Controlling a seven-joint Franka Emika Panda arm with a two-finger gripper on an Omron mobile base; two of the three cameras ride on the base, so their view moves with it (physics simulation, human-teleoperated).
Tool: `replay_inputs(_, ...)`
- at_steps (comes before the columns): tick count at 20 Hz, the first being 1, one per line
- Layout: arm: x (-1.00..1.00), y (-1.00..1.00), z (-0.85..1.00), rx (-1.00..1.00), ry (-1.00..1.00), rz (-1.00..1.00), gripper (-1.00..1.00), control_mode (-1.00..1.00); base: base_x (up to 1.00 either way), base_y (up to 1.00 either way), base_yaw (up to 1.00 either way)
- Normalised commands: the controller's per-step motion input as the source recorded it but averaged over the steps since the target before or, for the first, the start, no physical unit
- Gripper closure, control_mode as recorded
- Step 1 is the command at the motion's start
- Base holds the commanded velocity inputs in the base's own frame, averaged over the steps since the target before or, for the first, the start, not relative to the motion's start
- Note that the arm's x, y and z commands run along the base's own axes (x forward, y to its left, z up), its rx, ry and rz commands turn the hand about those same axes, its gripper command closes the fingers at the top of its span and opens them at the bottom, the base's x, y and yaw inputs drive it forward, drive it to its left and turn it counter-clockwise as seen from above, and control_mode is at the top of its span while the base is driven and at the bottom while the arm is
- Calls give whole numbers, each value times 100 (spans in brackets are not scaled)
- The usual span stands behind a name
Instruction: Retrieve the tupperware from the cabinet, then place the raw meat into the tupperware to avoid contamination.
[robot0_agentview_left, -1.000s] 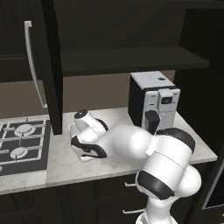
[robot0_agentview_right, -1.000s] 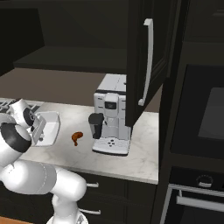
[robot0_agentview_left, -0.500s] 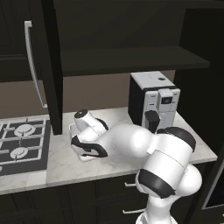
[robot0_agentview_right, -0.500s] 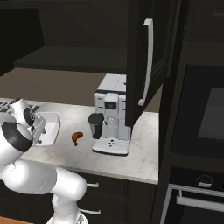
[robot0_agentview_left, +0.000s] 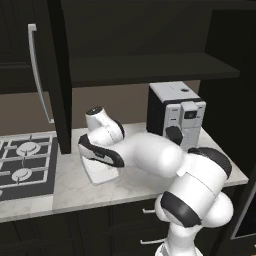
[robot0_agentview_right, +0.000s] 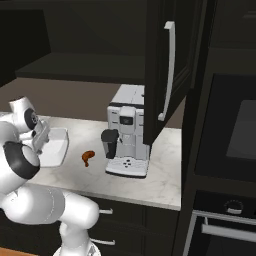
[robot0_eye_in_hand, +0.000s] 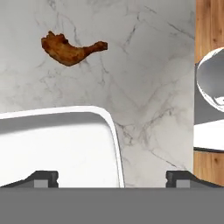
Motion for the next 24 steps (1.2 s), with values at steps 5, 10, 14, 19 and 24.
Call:
replay_inputs(5, -18, -6, 67, 12, 2, -13, -100, -100, 0, 0, 0)
replay_inputs(10, -10, -25, 5, 3, 2, -23, -100, -100, 0, 0, 0)
replay_inputs(14, -24, -25, 36, 3, -12, -24, -100, -100, 0, 0, 0)
replay_inputs(19, -16, -29, 21, 0, -12, -26, -100, -100, 0, 0, 0)
replay_inputs(24, -15, -50, -6, 2, -3, -26, -100, -100, 0, 0, 0)
